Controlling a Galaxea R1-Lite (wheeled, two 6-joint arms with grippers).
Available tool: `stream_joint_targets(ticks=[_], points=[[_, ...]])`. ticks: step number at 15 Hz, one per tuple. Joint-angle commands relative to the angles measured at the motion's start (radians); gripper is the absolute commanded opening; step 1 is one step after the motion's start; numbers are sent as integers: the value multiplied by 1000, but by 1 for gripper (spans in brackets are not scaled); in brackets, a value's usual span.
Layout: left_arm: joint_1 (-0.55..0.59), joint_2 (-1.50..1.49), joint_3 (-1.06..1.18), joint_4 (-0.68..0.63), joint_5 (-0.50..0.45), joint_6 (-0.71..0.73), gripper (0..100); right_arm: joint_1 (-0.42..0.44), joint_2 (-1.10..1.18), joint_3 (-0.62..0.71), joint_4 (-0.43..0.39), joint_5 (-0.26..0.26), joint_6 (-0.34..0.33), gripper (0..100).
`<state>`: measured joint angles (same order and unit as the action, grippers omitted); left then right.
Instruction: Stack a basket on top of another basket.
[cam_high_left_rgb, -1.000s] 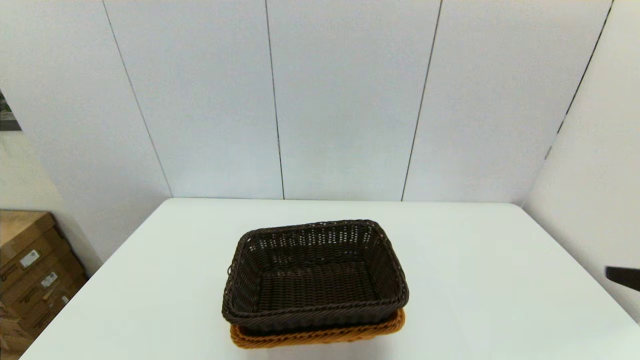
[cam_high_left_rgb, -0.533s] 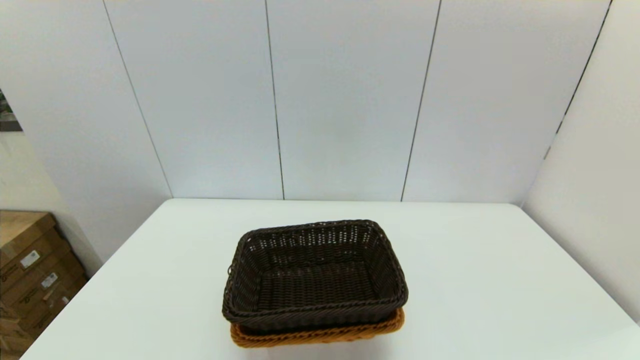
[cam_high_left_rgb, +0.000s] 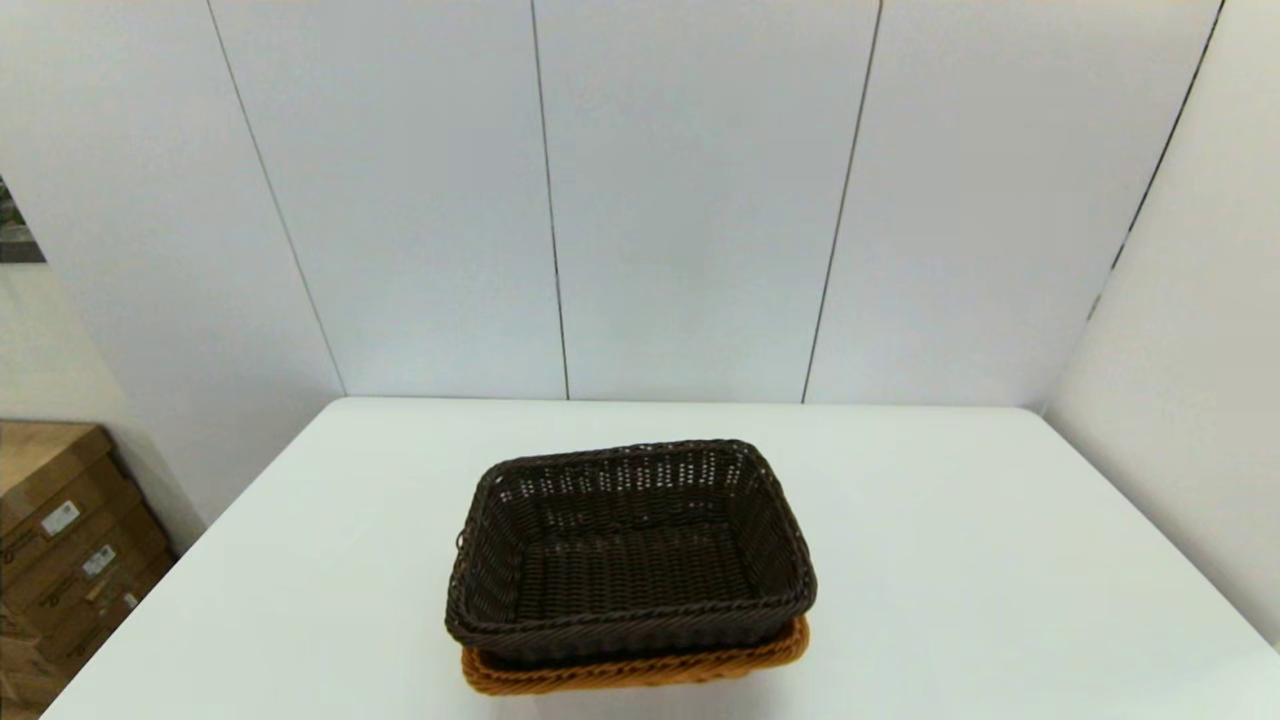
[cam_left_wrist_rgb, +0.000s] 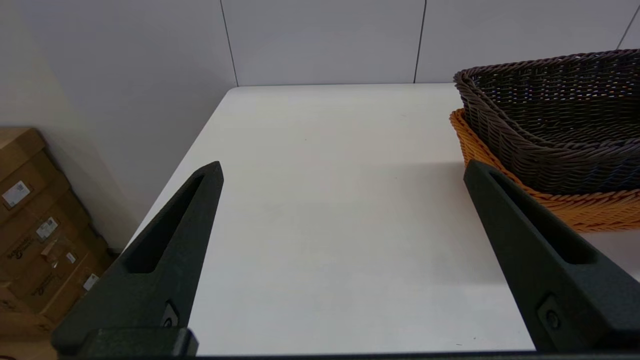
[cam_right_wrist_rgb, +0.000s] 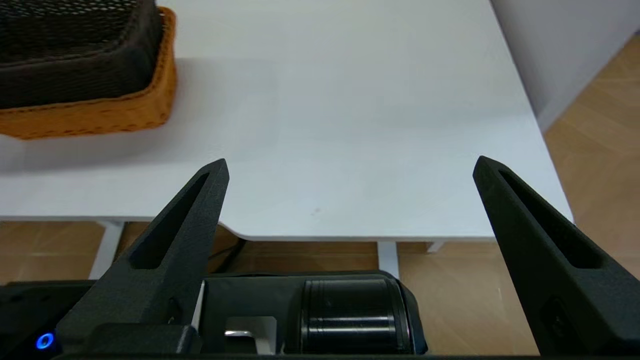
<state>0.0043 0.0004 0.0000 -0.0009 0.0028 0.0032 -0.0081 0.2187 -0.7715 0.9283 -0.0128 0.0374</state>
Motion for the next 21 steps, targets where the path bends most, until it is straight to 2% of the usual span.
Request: stream_joint_targets(ticks=[1, 3, 7, 11, 14, 18, 21], points=[[0, 1, 0, -1, 0, 0, 100, 3, -85, 81, -19, -16, -28, 100], [0, 0, 0, -1, 0, 0, 100, 5, -165, 179, -75, -16, -71, 100], [0, 0, 0, -1, 0, 0, 100, 5, -219, 314, -250, -19, -77, 100], [0, 1, 0, -1, 0, 0, 100, 5, -219, 521, -617, -19, -90, 100], [2, 1, 0, -1, 0, 0, 100, 5, -219, 658, -842, -19, -120, 100], [0, 0, 0, -1, 0, 0, 100, 5, -219, 764, -1007, -6, -156, 100], [0, 0, 0, -1, 0, 0, 100, 5, -219, 773, -991, 24, -163, 100]])
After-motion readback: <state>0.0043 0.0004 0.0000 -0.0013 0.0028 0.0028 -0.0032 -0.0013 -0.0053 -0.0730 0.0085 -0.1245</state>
